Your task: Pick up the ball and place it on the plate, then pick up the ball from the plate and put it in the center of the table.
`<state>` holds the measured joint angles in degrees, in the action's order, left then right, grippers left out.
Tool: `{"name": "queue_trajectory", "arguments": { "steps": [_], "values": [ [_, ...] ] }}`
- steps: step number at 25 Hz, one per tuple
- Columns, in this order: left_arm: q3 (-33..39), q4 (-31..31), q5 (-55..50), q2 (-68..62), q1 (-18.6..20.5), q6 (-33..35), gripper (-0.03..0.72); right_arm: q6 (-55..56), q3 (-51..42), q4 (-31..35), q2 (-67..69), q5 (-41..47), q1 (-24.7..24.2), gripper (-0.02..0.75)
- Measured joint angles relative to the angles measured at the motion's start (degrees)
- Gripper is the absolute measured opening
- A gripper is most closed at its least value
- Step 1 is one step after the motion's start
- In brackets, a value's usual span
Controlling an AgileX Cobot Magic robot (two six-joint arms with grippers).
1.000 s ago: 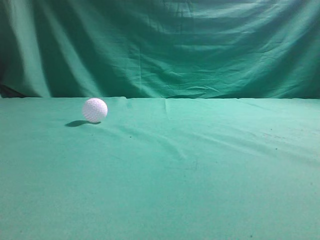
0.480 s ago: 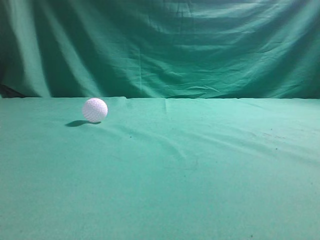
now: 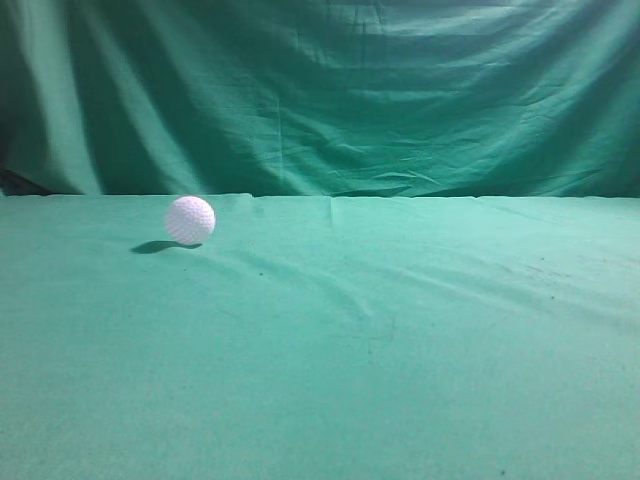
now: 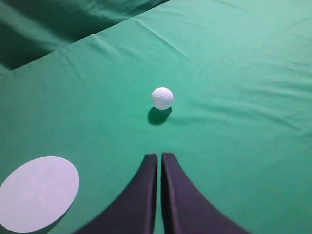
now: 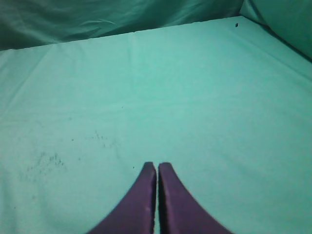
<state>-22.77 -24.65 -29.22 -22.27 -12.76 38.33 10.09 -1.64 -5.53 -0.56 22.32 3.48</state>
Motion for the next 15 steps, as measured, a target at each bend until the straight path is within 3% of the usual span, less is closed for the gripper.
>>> {"name": "queue_trajectory", "arguments": {
  "steps": [15],
  "values": [
    [0.00, 0.00, 0.00, 0.00, 0.00, 0.00, 0.000, 0.00, 0.00, 0.04, 0.00, 0.11, 0.00, 0.000]
  ]
}}
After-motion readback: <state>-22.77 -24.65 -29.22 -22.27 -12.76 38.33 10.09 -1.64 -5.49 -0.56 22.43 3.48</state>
